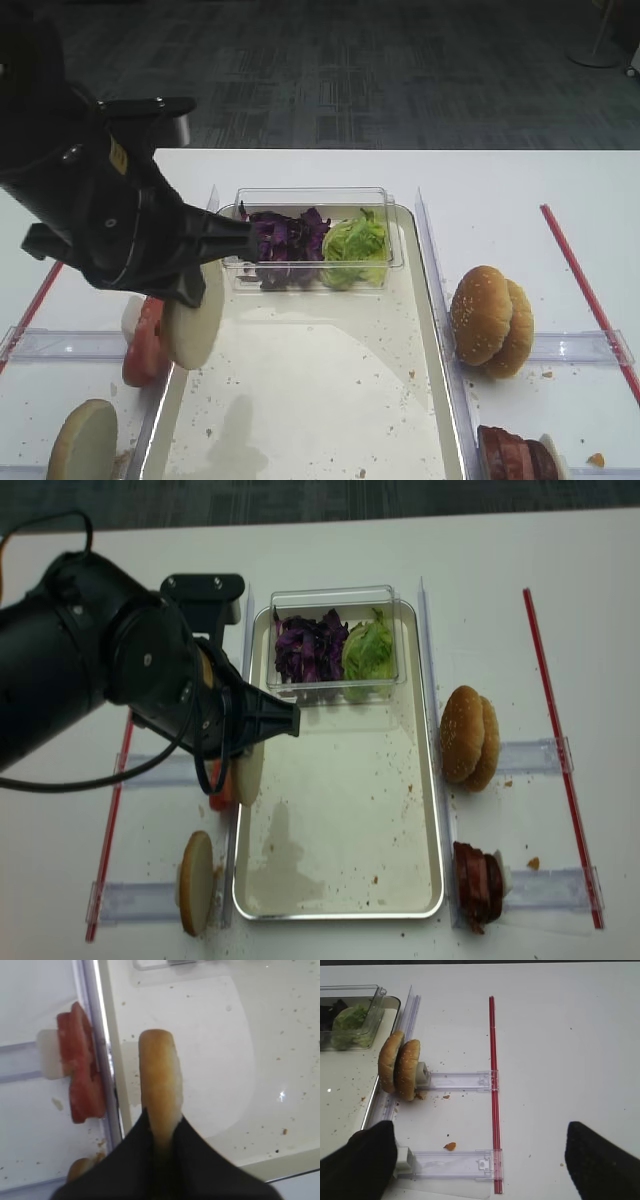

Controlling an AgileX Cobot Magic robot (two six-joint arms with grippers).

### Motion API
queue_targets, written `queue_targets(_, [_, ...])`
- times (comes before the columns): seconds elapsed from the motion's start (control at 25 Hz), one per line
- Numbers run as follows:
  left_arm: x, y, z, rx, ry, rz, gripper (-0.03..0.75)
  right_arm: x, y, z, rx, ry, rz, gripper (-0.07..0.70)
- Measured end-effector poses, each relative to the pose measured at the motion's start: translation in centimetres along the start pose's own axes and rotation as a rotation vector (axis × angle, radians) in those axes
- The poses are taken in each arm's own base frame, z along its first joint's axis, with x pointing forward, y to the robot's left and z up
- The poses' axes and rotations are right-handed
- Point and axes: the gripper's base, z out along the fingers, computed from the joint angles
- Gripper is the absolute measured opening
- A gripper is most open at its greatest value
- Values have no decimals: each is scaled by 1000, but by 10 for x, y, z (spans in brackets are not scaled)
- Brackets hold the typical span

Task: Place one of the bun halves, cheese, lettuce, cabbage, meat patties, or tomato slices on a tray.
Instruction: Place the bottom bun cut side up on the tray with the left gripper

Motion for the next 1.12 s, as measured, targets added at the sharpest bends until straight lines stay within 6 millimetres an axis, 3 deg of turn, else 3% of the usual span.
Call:
queue_targets(0.24, [0,-28,7,296,38,41,13,0,0,0,0,0,0,692])
queue_targets(0.56, [-3,-53,-2,596,-4,70,12,0,0,0,0,0,0,692])
queue_targets(0.76, [-6,-52,3,603,-7,64,11,0,0,0,0,0,0,692])
queue_targets(1.12, [-14,-32,48,529,90,-6,11,0,0,0,0,0,0,692])
